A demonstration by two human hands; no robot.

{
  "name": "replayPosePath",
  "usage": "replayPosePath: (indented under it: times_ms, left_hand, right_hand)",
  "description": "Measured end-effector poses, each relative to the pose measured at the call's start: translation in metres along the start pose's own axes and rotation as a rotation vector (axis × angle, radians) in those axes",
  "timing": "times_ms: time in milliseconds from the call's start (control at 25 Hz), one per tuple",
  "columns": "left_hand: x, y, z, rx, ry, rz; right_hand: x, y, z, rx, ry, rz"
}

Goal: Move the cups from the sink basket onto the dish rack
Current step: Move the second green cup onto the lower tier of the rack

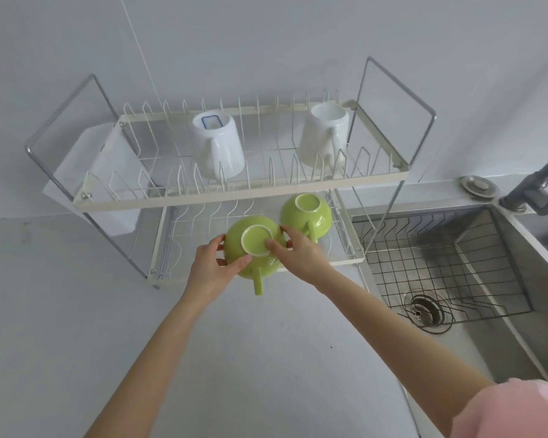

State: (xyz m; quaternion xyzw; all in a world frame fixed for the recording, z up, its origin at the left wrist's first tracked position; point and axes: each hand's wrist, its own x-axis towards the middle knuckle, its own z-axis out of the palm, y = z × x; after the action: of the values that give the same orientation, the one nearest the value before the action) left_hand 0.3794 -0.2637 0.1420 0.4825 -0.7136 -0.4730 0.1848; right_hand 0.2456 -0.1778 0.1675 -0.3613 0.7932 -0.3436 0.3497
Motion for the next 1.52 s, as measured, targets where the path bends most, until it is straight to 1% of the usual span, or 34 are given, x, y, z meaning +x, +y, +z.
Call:
replayPosePath:
  times_ms: [240, 400, 600, 720, 840, 1040, 1520]
  left_hand:
    - [0.033, -0.020, -0.015, -0.014, -0.003, -0.044]
    - [0.041, -0.025, -0.016, 0.028, 0.002, -0.069]
    - [0.043, -0.025, -0.015, 0.068, 0.003, -0.087]
    - [0.043, -0.028, -0.016, 0.086, -0.044, -0.101]
    - [0.041, -0.028, -0.016, 0.109, -0.088, -0.098]
    - [0.042, -0.027, -0.012, 0.137, -0.065, -0.069]
    - [0.084, -0.021, -0.017, 0.168, -0.065, -0.050]
  right_hand:
    - [0.036, -0.023, 0.019, -0.106, -0.061, 0.030]
    - [0.045, -0.024, 0.028, -0.108, -0.043, 0.056]
    - [0.050, -0.018, 0.039, -0.118, -0.064, 0.075]
    - [0.047, -0.015, 0.041, -0.160, -0.069, 0.049]
    - [0.041, -0.011, 0.041, -0.206, -0.065, -0.017]
    - [0.045, -0.004, 0.040, -0.212, -0.046, -0.119]
    - [0.082, -0.016, 0.041, -0.171, 0.019, -0.130]
